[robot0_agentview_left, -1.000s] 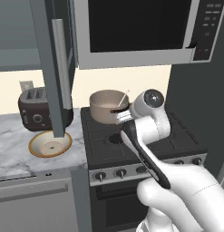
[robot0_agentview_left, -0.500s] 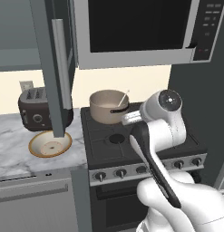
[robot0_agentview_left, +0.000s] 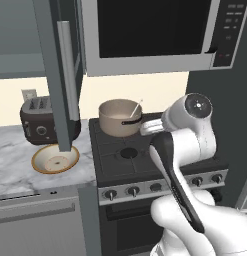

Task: Open the cabinet and move the ladle to the pot. Then close the cabinet.

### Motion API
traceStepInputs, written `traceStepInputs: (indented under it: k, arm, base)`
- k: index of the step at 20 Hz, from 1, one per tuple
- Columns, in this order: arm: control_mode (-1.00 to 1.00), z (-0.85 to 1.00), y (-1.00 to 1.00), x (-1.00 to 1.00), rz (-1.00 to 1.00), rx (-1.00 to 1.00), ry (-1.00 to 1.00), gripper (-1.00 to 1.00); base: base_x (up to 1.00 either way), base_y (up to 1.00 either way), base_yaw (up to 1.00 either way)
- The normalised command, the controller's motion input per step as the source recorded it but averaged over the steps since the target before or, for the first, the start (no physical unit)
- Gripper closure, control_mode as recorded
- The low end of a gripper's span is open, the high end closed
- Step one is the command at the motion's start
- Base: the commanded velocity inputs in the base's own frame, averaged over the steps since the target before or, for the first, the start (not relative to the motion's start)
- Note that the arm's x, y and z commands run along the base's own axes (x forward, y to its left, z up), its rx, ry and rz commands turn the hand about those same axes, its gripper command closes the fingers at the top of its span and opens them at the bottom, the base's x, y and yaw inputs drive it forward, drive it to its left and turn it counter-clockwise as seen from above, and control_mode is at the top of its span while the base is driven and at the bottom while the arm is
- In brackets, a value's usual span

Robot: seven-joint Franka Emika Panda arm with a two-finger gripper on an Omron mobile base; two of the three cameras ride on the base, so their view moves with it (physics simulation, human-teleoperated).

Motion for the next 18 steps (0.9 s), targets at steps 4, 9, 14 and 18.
traceStepInputs:
  k: [4, 9, 14, 18]
  arm:
    - [-1.0, 0.07, -0.21, -0.09, 0.0, 0.03, 0.07, -1.0]
    - [-1.0, 0.02, -0.2, -0.1, 0.0, 0.01, 0.05, -1.0]
    - [-1.0, 0.0, -0.13, -0.08, 0.0, 0.0, 0.01, -1.0]
    - [-1.0, 0.03, -0.01, -0.11, 0.0, 0.0, 0.0, -1.0]
  base:
    - [0.0, 0.0, 0.0]
    - [0.0, 0.0, 0.0]
    - [0.0, 0.0, 0.0]
    - [0.0, 0.0, 0.0]
